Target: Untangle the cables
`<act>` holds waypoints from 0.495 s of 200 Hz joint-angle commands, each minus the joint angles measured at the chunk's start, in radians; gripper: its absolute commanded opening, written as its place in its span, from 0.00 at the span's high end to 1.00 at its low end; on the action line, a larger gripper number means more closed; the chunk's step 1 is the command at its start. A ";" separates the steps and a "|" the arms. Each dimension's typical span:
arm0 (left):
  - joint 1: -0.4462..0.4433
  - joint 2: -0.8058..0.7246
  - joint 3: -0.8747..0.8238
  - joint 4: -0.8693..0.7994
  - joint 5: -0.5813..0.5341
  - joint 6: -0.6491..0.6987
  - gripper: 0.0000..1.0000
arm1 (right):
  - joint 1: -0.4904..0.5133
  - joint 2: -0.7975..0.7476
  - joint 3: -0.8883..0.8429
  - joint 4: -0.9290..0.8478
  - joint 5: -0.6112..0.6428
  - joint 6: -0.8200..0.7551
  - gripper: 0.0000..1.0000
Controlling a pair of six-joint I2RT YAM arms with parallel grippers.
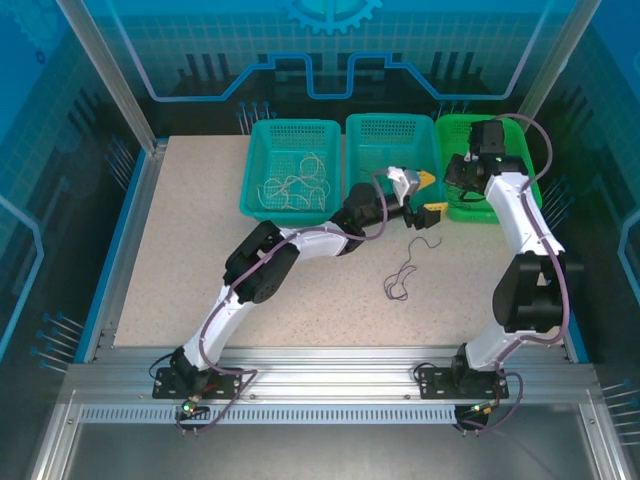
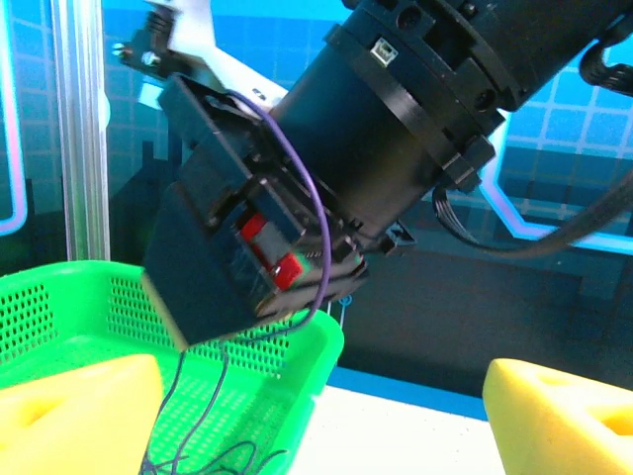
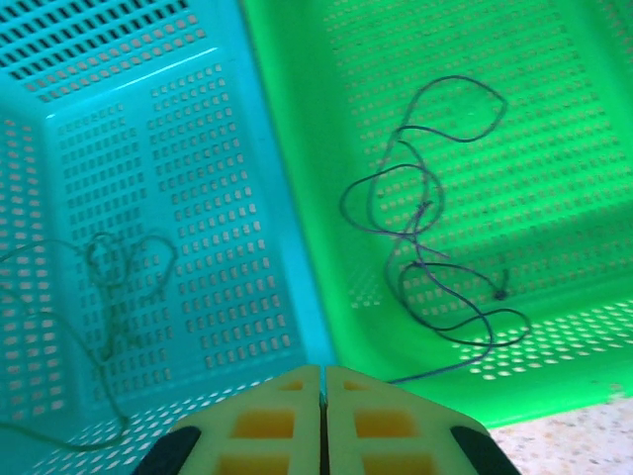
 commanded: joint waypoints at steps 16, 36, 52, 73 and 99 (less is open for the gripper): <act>-0.013 0.039 0.059 0.012 -0.050 0.019 0.28 | 0.060 -0.050 -0.026 0.032 -0.025 0.051 0.92; -0.013 0.032 0.052 0.023 -0.070 0.008 0.47 | 0.073 -0.055 -0.034 0.027 -0.017 0.055 0.92; -0.014 0.024 0.038 0.038 -0.075 -0.001 0.61 | 0.075 -0.062 -0.049 0.025 -0.014 0.060 0.92; -0.014 0.012 0.024 0.051 -0.080 -0.004 0.77 | 0.076 -0.076 -0.079 0.034 -0.003 0.061 0.92; -0.013 -0.003 0.006 0.052 -0.081 -0.004 1.00 | 0.074 -0.081 -0.086 0.027 0.018 0.054 0.91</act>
